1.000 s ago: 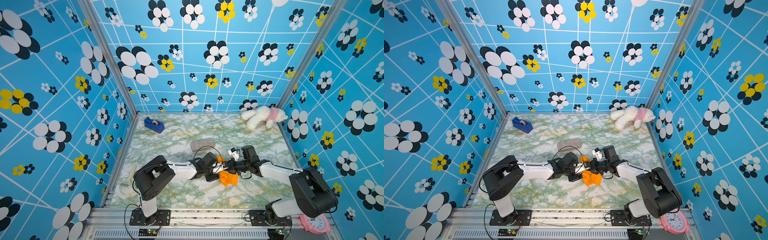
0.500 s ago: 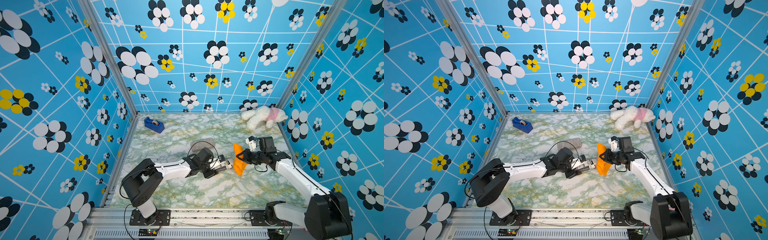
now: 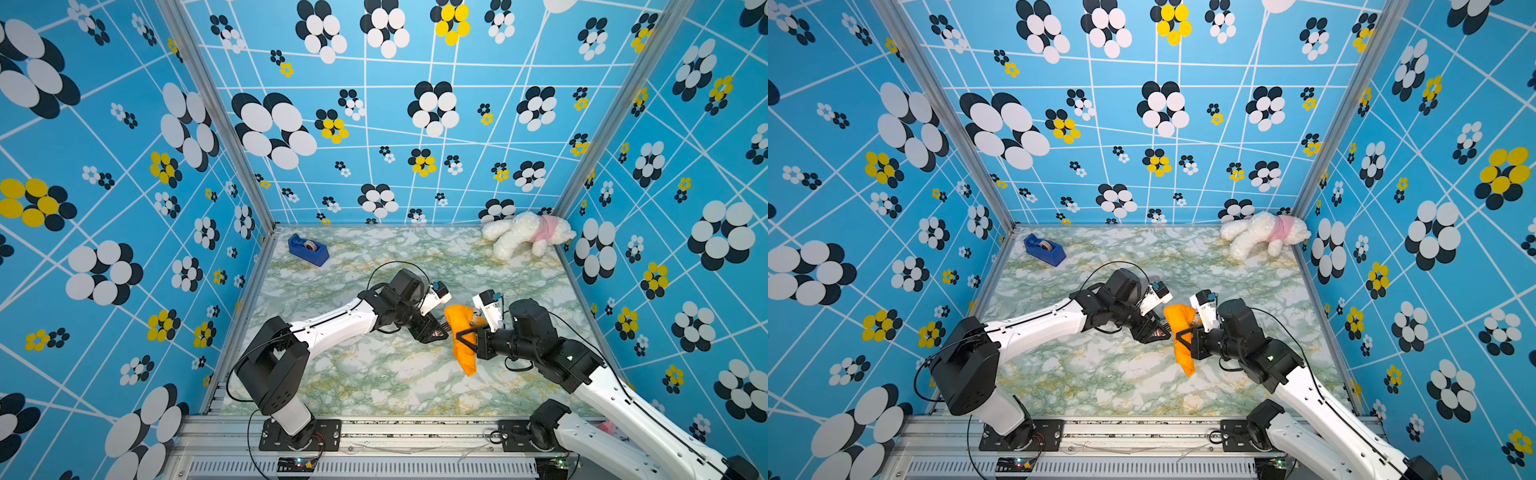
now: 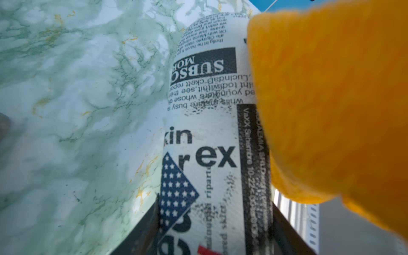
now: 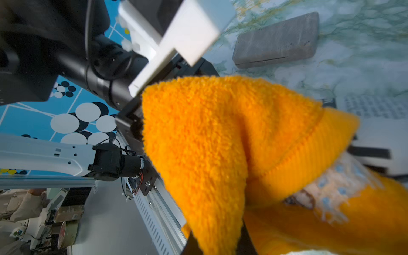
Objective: Wipe the eyeglass case
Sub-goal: Wipe the dirt from the eyeglass case.
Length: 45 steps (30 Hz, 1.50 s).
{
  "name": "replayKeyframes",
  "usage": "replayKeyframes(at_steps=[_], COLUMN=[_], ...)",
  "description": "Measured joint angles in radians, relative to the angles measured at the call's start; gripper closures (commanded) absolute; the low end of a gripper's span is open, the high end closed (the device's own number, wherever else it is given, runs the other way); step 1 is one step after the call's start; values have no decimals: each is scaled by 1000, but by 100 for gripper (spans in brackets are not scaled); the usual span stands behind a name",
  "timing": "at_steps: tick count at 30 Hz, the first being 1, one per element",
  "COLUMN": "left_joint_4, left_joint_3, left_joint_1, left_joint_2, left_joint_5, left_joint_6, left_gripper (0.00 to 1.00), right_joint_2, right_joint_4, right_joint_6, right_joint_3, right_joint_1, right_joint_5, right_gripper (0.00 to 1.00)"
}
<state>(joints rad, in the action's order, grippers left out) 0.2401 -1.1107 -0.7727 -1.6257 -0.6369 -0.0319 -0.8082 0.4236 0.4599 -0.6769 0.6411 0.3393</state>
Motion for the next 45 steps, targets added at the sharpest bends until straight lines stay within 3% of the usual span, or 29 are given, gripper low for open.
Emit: replayKeyframes(at_steps=[7,15,19,28,32,35,39,45], left_joint_4=[6,6,9,39,37,31,30,58], left_joint_3=[14,68,68,49,49,49,49,49], left_joint_1=[35,60,63,72,73,77,86,92], left_joint_2=[10,84,84,49,45,45,45,45], left_joint_5=[-31,-71,-94,-124,-138,-145,-168,-183], left_joint_6=[-71,-100,-104,-104,-107,-108,-113,-134], left_gripper=[75,76,76,76,76,76,76,76], right_joint_2=[-110,-63,-85,-189,-189,-184,-182,-211], right_joint_4=[-52,46,68,-25,-6,50,119,105], right_joint_6=[-74,-163,-164,-86,-111,-154,-204,-209], right_joint_3=[-22,-58,-97,-114,-121,-146,-202,-208], right_joint_1=[24,-140,-128,39,27,-47,-116,-52], right_joint_5=[-76,-72,-51,17,18,23,-57,-90], right_gripper=[100,100,100,100,100,100,100,100])
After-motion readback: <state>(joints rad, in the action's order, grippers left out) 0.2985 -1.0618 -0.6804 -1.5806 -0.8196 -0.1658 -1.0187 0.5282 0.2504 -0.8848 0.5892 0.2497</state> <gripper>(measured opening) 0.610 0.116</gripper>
